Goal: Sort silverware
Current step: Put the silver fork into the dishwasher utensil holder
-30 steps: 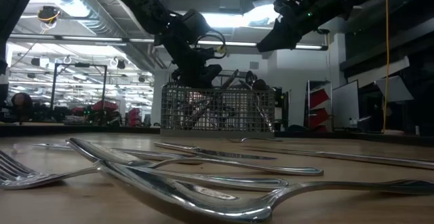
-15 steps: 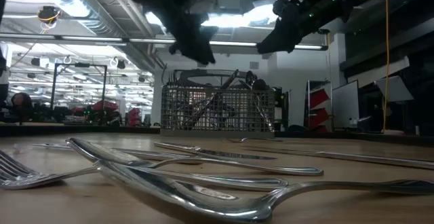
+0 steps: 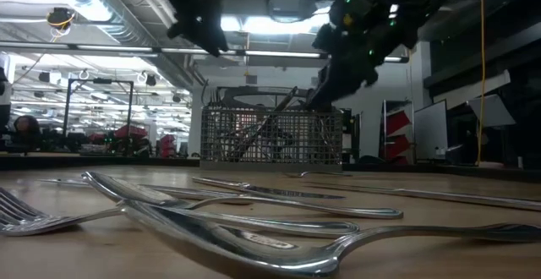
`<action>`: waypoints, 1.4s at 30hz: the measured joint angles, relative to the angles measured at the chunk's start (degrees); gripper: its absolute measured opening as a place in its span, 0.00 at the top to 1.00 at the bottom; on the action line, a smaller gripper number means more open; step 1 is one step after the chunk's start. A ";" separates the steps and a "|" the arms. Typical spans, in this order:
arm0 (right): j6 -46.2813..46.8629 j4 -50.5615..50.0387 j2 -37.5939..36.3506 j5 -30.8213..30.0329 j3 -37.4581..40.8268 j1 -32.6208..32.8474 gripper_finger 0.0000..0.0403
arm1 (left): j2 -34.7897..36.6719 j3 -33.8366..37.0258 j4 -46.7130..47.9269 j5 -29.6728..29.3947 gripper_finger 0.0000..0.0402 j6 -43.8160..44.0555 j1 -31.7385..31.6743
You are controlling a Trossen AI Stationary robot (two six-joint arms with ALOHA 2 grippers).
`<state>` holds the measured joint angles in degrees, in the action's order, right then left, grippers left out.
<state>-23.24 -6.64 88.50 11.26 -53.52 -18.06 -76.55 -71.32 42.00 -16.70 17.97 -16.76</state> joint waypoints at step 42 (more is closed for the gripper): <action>3.17 2.69 17.47 -1.27 -0.11 1.51 0.94 | 1.20 0.01 6.92 -0.10 0.67 7.98 13.14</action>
<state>-20.06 -3.95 105.97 9.99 -53.63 -16.56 -75.35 -71.31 48.92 -16.80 25.94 -3.62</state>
